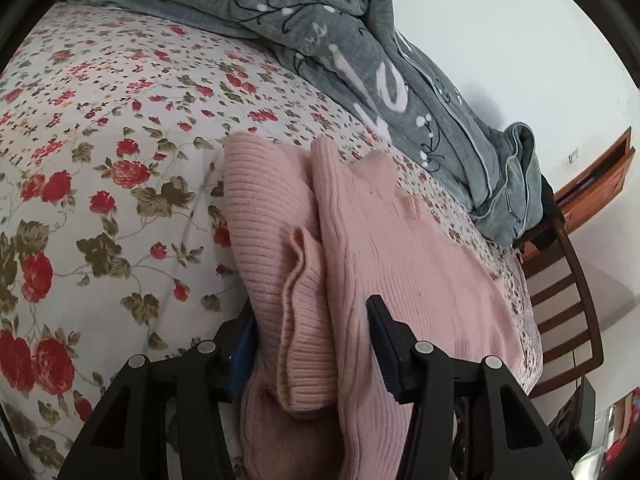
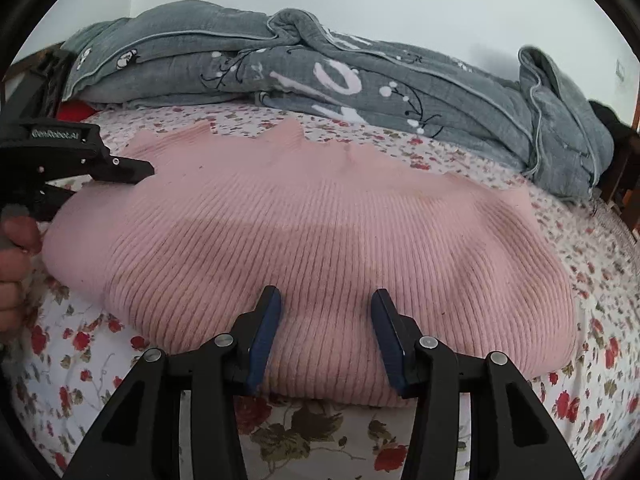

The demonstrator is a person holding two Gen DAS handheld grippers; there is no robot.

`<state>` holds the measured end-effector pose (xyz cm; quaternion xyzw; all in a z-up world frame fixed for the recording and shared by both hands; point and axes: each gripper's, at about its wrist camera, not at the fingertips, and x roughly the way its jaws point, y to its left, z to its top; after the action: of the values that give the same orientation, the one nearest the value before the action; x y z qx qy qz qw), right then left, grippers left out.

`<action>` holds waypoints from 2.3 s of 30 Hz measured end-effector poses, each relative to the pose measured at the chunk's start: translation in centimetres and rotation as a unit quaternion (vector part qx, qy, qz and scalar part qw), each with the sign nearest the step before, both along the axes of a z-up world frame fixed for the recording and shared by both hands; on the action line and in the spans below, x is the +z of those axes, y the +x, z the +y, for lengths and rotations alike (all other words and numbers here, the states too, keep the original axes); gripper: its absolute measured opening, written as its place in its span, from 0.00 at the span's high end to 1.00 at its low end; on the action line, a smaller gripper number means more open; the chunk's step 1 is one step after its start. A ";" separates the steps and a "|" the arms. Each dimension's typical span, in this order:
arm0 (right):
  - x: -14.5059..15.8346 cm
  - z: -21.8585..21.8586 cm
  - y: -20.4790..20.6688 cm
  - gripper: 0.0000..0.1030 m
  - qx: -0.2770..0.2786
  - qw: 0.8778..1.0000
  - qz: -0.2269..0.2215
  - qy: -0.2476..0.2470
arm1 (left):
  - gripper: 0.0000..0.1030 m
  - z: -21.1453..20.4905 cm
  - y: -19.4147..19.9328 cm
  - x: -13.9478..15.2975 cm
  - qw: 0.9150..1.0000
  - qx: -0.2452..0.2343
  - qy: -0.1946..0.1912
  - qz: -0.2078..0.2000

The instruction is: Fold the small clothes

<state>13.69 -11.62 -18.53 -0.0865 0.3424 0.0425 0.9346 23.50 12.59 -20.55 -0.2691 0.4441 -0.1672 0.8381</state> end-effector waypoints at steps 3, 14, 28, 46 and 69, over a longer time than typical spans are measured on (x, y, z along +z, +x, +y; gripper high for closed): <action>0.1 -0.5 0.2 0.54 0.006 1.000 0.001 0.017 | 0.70 0.2 0.0 -0.3 1.000 0.019 -0.008 0.004; 7.2 -9.3 -0.7 0.27 0.046 0.989 -0.102 0.094 | 0.79 -1.3 -0.1 4.2 0.999 0.049 0.006 0.018; 7.0 -27.0 -1.4 0.29 -0.125 0.958 -0.123 0.228 | 0.79 -18.0 1.7 14.5 0.989 0.006 0.144 0.014; 6.0 -29.1 -0.7 0.29 -0.069 0.943 -0.079 0.316 | 0.51 -27.1 0.2 11.7 0.984 -0.104 0.146 -0.009; 3.6 -13.5 4.5 0.23 -0.070 0.986 0.002 0.149 | 0.42 -12.1 -4.6 4.5 0.981 -0.034 0.156 -0.108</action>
<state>18.21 -25.10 -14.98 0.0779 0.3390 0.0280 0.9371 18.89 0.49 -16.09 -0.0997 0.3802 -0.1524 0.9068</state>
